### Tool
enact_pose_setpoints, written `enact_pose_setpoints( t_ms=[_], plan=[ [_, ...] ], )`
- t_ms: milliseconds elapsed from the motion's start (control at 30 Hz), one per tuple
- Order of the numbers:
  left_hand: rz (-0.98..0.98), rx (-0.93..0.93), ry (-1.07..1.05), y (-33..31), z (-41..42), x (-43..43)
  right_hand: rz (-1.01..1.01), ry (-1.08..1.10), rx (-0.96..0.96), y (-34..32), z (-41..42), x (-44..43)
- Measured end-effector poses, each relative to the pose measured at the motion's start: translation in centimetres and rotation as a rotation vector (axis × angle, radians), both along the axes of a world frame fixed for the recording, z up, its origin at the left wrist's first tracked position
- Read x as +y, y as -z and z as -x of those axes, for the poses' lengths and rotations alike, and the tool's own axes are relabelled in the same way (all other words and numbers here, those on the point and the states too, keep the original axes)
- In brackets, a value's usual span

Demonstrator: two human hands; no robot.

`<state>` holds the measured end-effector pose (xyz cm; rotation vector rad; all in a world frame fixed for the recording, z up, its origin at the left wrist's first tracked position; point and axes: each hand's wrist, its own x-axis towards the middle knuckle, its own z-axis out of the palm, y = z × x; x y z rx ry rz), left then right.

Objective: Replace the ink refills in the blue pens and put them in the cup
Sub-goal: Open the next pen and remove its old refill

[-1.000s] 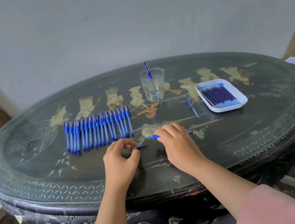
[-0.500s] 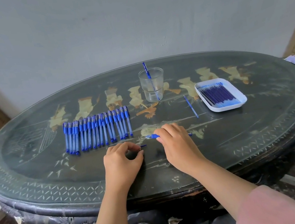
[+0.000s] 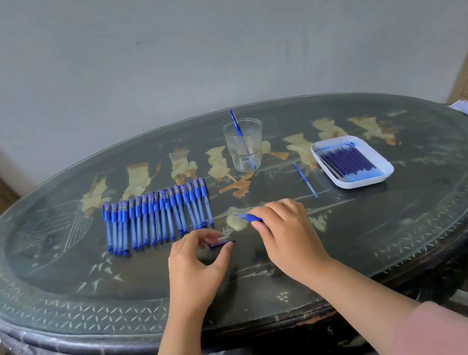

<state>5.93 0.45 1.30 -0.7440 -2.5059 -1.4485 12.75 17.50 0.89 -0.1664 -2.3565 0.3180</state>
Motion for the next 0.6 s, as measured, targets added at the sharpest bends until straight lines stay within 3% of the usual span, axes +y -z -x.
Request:
enact_pose_setpoints(
  t_ms=[67,233,500,600],
  plan=[
    [-0.029,0.028,0.022,-0.2,-0.2,0.0,0.072,-0.008,0.036,-1.4,0.1,-0.4],
    [-0.127,0.039,0.09,-0.9,-0.6,0.0,0.597,-0.163,-0.045,-5.3,0.4,-2.9],
    [-0.213,-0.11,0.149,-1.5,-1.4,0.0,0.83,-0.171,-0.201,-6.1,0.3,-3.5],
    [-0.203,-0.119,0.121,-1.5,-1.4,0.0,0.971,-0.206,-0.157,-6.8,0.8,-3.2]
  ],
)
